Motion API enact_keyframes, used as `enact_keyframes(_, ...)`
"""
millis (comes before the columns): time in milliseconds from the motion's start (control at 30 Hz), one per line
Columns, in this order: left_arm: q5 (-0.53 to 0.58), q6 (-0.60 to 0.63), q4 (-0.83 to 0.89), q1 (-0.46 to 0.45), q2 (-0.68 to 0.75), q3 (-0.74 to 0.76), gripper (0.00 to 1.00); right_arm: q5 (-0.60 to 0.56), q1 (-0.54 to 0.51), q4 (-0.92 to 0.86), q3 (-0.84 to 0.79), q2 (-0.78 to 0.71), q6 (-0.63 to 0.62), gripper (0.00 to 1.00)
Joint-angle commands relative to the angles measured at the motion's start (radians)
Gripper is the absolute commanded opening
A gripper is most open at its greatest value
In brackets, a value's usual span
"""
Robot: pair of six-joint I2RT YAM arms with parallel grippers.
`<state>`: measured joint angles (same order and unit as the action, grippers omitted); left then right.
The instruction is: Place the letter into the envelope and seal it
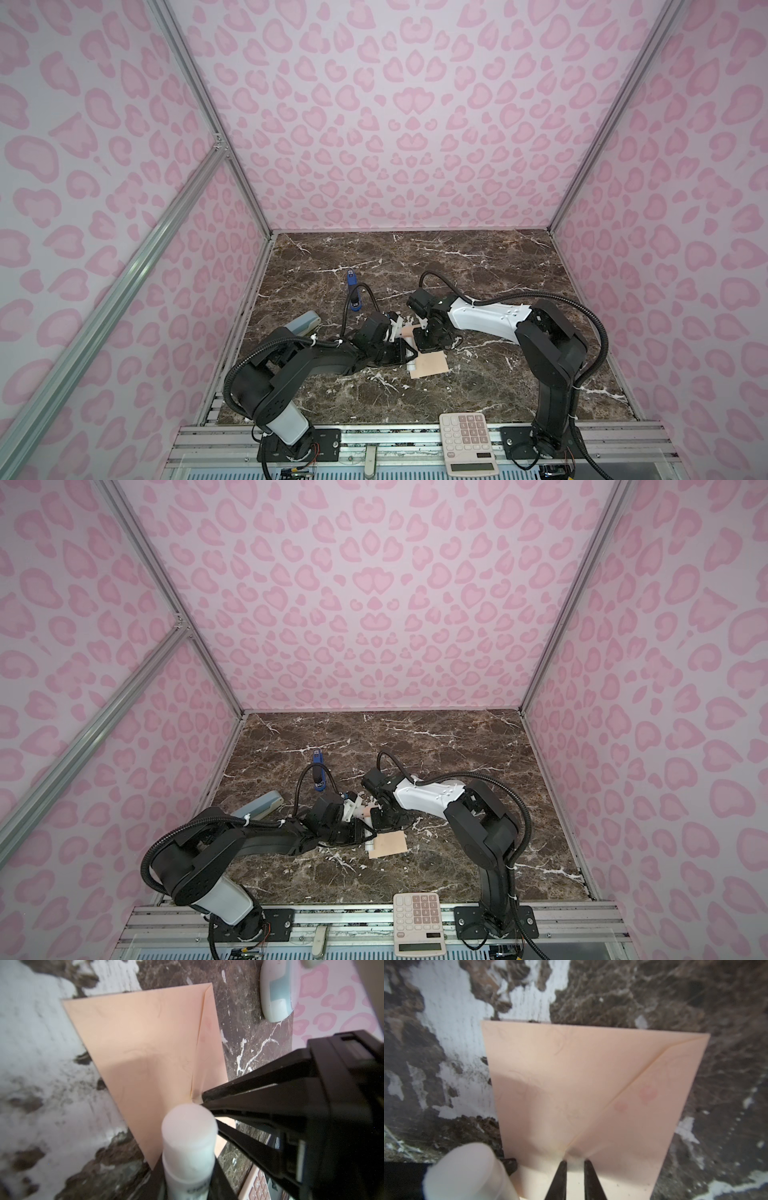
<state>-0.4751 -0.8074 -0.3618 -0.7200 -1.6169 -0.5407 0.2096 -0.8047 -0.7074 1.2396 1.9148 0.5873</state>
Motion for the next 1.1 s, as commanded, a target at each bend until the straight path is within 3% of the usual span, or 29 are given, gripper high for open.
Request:
enact_keyframes(0,-0.009,0.01,-0.006,0.001,0.007,0.003,0.04,-0.039,0.004,-0.032,-0.015,0.017,-0.004,0.16)
enact_keyframes(533,-0.013,0.007,-0.013,0.001,0.003,0.005,0.04,-0.047,0.021,-0.043,-0.02,0.008,0.0,0.02)
enact_keyframes(1067,-0.016,0.006,-0.018,0.001,0.003,0.009,0.04,-0.066,0.004,-0.064,0.013,0.045,0.026,0.05)
